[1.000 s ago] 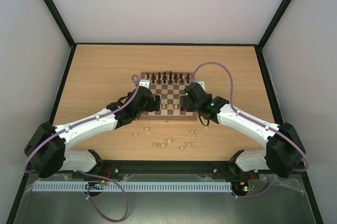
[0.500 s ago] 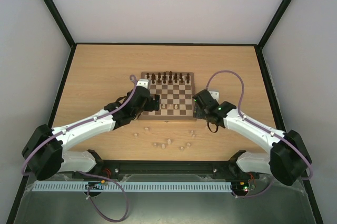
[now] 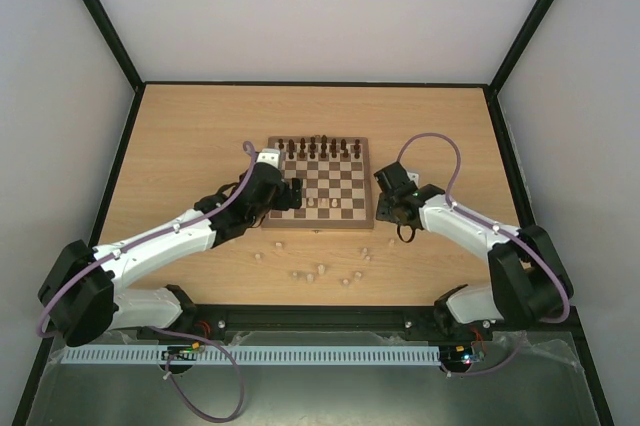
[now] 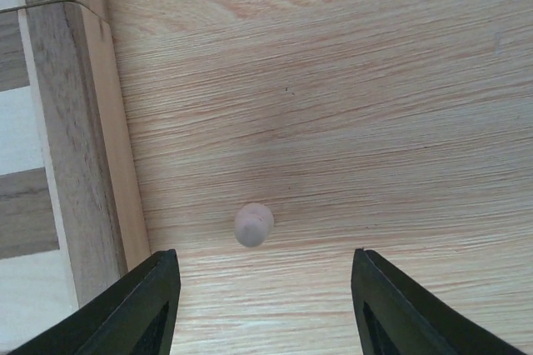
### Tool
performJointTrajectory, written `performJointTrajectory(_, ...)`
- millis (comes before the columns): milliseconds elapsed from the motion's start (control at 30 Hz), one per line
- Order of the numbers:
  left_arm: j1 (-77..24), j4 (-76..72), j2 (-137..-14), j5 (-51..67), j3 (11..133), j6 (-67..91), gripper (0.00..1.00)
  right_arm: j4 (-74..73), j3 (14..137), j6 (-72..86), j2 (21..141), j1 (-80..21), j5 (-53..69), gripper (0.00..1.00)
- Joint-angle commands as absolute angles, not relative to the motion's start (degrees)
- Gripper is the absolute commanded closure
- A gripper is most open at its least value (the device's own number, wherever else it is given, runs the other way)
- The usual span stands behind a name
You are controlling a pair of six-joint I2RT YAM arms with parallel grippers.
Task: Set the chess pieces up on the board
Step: Pick up the chess piece at the center of the board.
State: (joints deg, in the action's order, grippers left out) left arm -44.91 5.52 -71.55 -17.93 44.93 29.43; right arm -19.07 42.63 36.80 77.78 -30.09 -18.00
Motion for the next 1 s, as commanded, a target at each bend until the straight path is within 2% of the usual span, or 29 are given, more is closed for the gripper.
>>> performJointTrajectory(0,-44.47,5.27,-71.01,-17.93,44.56,29.75,0.01,-18.01,42.31,34.4,79.89,-29.42,-16.87,0.46)
performJointTrajectory(67,-44.47,5.19,-71.17,-17.97,44.46,29.74,0.01,-17.48,42.44,33.99,80.88,-29.25,-16.5,0.54)
performJointTrajectory(200,-44.3,5.19,-71.8,-17.94,44.57,29.69,0.01,-16.85,42.71,33.49,82.9,-29.17,-15.63,0.59)
performJointTrajectory(700,-44.01,5.01,-72.22,-17.75,44.61,29.6,0.01,-15.54,44.64,32.26,87.82,-28.79,-17.79,0.72)
performJointTrajectory(967,-43.92,4.92,-72.52,-17.67,44.59,29.62,0.01,-14.74,44.99,31.82,87.24,-28.56,-18.11,0.73)
